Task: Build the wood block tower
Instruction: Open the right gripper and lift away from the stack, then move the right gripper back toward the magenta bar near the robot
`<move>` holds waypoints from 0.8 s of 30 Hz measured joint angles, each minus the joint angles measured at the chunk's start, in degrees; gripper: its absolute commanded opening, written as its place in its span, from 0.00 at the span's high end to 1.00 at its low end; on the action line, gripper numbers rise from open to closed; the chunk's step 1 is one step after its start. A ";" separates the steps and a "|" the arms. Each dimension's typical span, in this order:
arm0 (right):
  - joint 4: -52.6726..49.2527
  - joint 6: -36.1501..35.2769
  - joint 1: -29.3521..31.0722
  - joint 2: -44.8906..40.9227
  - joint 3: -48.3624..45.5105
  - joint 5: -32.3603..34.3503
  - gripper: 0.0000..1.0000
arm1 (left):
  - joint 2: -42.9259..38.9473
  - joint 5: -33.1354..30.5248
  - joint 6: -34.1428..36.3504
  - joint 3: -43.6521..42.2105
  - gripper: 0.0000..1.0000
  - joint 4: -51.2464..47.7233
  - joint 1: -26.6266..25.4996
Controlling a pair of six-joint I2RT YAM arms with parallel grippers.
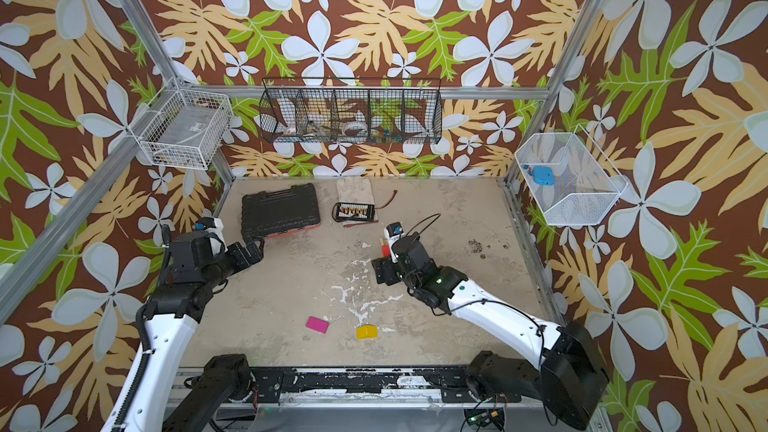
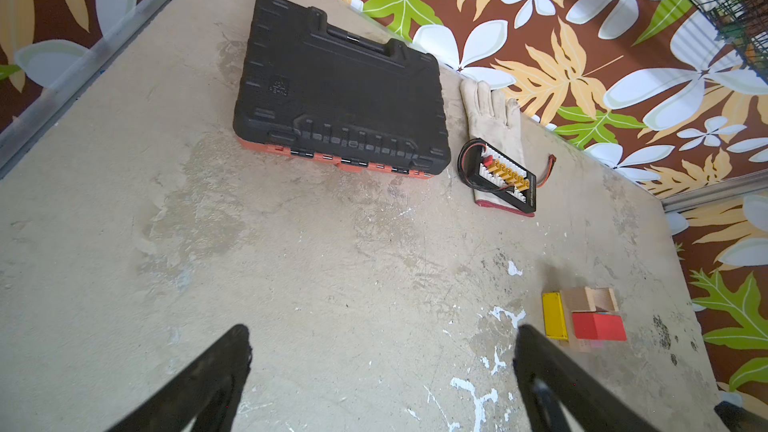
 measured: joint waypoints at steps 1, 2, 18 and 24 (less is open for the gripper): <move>0.48 -0.55 1.57 -0.63 -0.96 -0.57 0.14 | 0.07 0.72 0.02 -0.24 0.00 0.20 0.00; 0.63 -0.57 2.71 -0.96 -1.81 -1.07 0.14 | 0.15 1.44 0.15 -0.55 0.00 0.31 0.00; -1.09 -4.28 21.05 25.44 10.27 -1.57 0.31 | 2.32 9.68 0.42 -1.40 0.00 1.51 0.00; -4.68 -5.99 22.27 38.84 20.83 -0.48 0.33 | 2.40 9.62 0.42 -1.40 0.00 1.49 0.00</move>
